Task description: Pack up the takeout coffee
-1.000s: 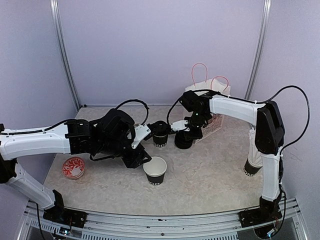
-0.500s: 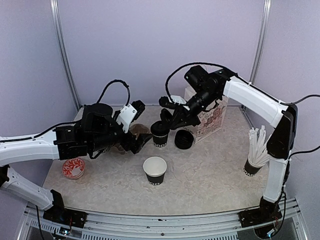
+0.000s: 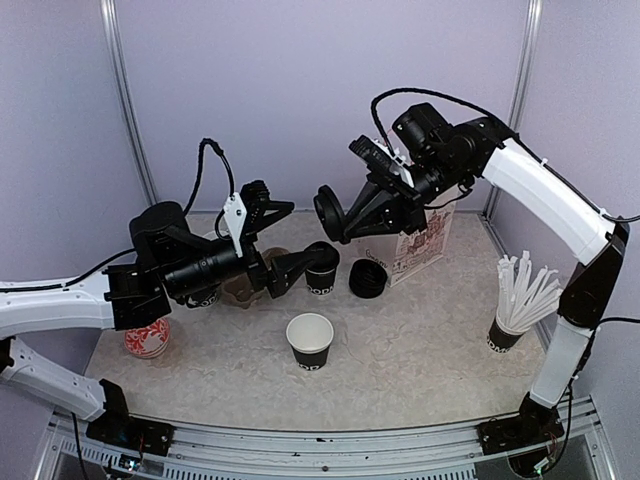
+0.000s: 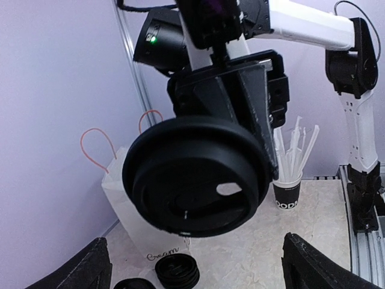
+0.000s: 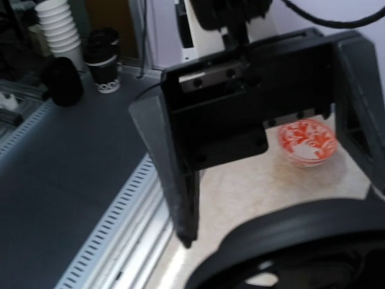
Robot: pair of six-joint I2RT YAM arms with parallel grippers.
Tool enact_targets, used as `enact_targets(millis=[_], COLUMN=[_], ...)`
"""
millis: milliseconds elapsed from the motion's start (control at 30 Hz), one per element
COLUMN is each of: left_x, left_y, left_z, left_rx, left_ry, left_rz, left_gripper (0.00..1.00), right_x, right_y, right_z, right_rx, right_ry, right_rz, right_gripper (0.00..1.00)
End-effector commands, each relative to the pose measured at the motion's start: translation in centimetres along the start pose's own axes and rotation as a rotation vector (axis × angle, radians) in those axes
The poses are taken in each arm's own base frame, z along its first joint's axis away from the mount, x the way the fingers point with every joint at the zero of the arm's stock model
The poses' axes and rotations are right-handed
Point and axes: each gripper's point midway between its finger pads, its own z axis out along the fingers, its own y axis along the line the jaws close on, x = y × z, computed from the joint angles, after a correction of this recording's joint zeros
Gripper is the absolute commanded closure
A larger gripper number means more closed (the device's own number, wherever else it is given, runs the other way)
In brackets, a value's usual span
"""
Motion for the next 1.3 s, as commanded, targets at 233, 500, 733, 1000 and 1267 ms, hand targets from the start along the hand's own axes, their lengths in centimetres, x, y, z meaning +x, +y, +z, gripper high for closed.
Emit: enact_targets(millis=[233, 500, 733, 1000, 1267], left_x=[-2.5, -2.0, -1.8, -0.7, 4.1], left_y=[-1.9, -1.8, -1.8, -0.9, -0.8], left_z=[2.1, 2.9, 3.2, 2.5, -0.5], left_rx=[0.113, 0.109, 0.111, 0.076, 0.051], left_ry=[-0.115, -0.112, -0.103, -0.022, 0.395], left_rz=[-0.011, -0.022, -0.033, -0.071, -0.164], left_gripper=[0.08, 0.12, 0.26, 0.30, 0.32], right_x=[-0.4, -0.2, 0.2, 1.8, 6.4], right_y=[2.7, 2.7, 2.1, 1.5, 0.5], right_z=[0.4, 1.0, 1.5, 1.3, -1.0], right_rx=[-0.082, -0.090, -0.080, -0.008, 0.180], right_ry=[-0.035, -0.027, -0.008, 0.067, 0.176], right_rz=[0.024, 0.029, 0.042, 0.056, 0.094], right_gripper=[0.90, 0.89, 0.88, 0.63, 0.50])
